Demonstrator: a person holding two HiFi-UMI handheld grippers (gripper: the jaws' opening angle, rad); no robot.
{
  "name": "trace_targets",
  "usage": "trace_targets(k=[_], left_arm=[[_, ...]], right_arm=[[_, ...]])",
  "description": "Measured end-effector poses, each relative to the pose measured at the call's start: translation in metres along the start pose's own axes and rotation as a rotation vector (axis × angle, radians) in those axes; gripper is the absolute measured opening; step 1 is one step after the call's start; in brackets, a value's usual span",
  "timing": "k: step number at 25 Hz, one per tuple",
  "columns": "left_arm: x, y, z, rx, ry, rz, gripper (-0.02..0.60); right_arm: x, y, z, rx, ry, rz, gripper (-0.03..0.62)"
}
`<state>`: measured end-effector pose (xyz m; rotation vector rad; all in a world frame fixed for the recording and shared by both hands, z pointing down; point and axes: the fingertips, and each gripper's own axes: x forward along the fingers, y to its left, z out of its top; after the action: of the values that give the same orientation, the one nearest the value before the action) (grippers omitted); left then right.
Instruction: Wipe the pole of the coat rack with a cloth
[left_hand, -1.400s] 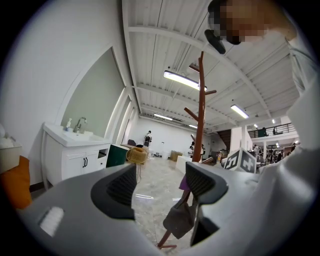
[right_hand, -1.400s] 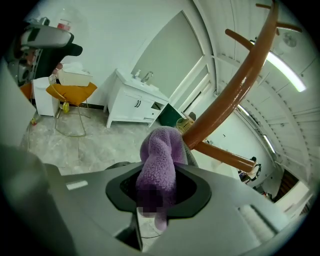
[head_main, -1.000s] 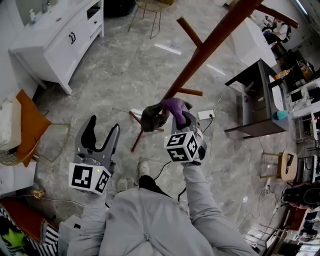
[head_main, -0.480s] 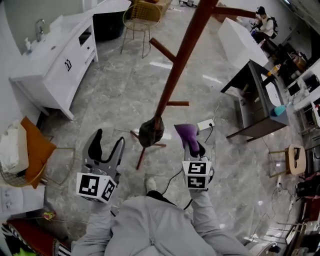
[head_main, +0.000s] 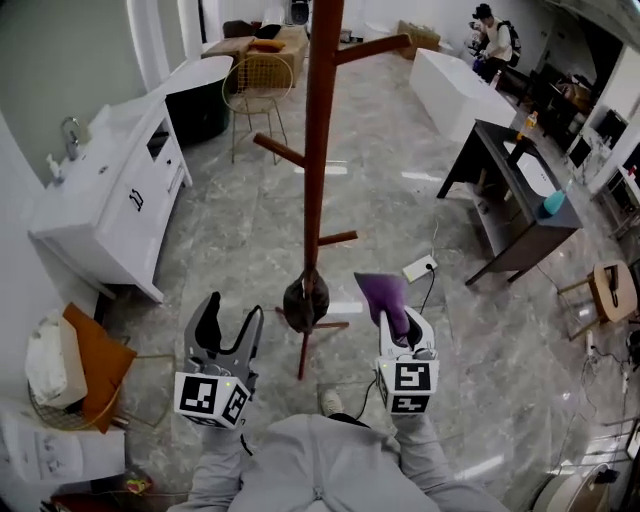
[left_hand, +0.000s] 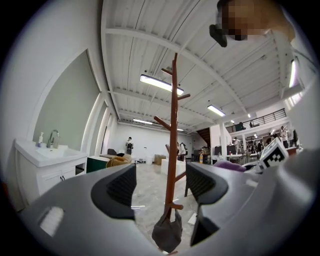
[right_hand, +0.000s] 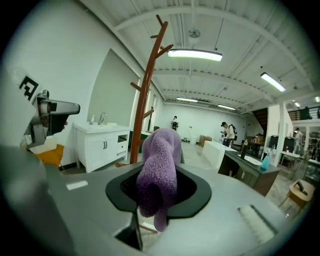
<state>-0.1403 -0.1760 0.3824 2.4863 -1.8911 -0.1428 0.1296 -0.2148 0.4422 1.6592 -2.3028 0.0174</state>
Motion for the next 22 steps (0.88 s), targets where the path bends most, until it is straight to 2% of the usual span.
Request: trace_targets(k=[9,16,22], left_arm=[[0.0,-0.01,0.008,0.015,-0.005,-0.044,0.336],[-0.001,-0.007,0.004,0.013,-0.012,-0.05,0.337],[0.0,-0.006,0.01,0.024,-0.015,-0.05,0.336]], right_arm=[[-0.018,0.001,0.035,0.08,-0.115,-0.006,0.086],[-0.024,-0.009,0.042,0.137,-0.161,-0.031,0.086],[-0.023,-0.013,0.048,0.233,-0.201,-0.015,0.086]])
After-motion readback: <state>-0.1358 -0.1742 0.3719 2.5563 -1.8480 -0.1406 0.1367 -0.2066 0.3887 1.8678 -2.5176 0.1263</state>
